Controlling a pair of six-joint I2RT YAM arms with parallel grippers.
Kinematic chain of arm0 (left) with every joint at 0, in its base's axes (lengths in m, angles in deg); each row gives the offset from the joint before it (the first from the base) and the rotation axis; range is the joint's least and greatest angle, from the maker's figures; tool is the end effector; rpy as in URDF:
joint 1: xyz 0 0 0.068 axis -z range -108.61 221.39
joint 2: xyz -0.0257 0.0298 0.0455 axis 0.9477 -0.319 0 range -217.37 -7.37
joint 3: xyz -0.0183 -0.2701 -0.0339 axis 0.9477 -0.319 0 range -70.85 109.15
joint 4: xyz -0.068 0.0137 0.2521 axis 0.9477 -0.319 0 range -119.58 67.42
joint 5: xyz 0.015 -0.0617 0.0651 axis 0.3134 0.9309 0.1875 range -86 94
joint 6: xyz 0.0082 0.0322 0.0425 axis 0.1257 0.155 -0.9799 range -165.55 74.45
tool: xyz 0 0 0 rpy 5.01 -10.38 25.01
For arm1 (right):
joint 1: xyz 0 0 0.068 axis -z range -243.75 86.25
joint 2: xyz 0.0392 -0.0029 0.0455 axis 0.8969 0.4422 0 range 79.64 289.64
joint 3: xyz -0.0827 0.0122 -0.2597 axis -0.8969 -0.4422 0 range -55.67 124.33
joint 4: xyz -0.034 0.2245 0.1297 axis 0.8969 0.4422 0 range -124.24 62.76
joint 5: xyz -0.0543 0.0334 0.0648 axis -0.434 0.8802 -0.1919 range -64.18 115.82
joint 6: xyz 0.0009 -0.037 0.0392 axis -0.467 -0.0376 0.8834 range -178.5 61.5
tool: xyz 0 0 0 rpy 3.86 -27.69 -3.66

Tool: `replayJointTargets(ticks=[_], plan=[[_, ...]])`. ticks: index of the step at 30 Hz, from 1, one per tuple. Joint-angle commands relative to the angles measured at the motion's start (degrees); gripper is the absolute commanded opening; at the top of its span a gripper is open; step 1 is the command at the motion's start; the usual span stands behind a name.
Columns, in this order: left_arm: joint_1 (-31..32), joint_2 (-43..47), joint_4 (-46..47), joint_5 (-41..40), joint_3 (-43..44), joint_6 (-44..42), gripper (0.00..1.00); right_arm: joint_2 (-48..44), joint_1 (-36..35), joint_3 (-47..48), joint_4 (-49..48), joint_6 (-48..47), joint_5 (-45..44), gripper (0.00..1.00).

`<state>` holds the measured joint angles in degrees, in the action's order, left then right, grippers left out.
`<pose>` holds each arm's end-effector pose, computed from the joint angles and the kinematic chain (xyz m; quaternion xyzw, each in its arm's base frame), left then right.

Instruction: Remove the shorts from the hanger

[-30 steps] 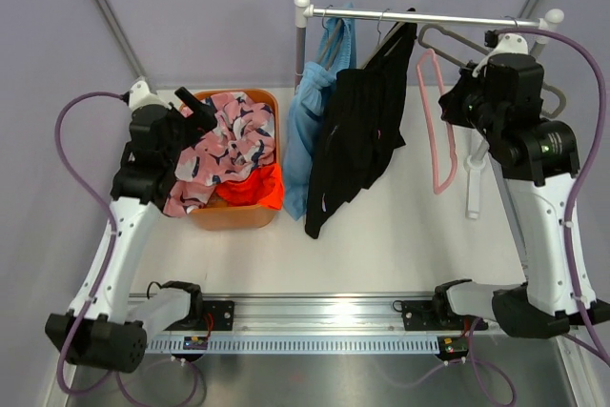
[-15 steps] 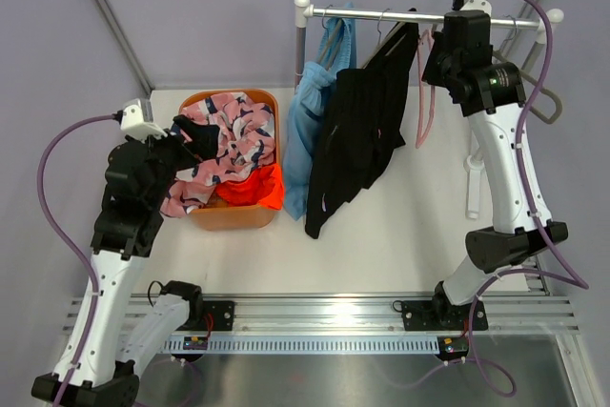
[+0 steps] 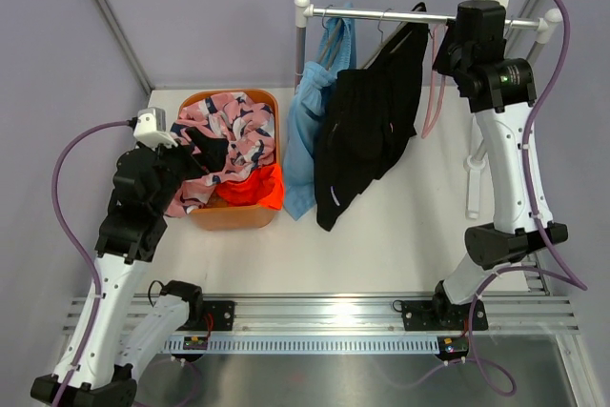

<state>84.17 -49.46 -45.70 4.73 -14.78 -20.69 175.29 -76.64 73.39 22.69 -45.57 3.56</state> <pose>0.1517 -0.0349 0.3905 -0.0760 0.7573 -0.2138 0.6123 0.3106 0.0571 0.5186 0.1061 0.8206 -0.0372 0.5603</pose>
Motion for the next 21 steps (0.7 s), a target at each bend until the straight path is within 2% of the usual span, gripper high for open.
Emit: replayJointTargets(ticks=[1, 4, 9, 15, 21], plan=[[0.58, 0.69, 2.11, 1.90, 0.09, -1.31, 0.99, 2.07, 0.58, 6.98, 0.72, -0.62, -1.38, 0.00], [0.85, 0.60, 2.28, 2.17, -0.35, -1.39, 0.99, 3.13, 0.67, 8.32, 2.83, -0.10, 0.55, 0.00], [0.85, 0.16, 2.46, 2.43, -0.61, -1.40, 0.99, -1.00, 1.02, 0.86, -1.90, -0.36, -0.94, 0.00], [1.02, -0.01, 2.81, 2.70, -1.05, -1.31, 0.99, 2.69, 2.69, 5.50, -1.73, -0.71, -0.59, 0.00], [1.02, -0.72, 2.81, 2.96, -1.14, -1.57, 0.99, 8.75, 4.09, 14.55, 0.37, -0.71, 0.99, 0.00]])
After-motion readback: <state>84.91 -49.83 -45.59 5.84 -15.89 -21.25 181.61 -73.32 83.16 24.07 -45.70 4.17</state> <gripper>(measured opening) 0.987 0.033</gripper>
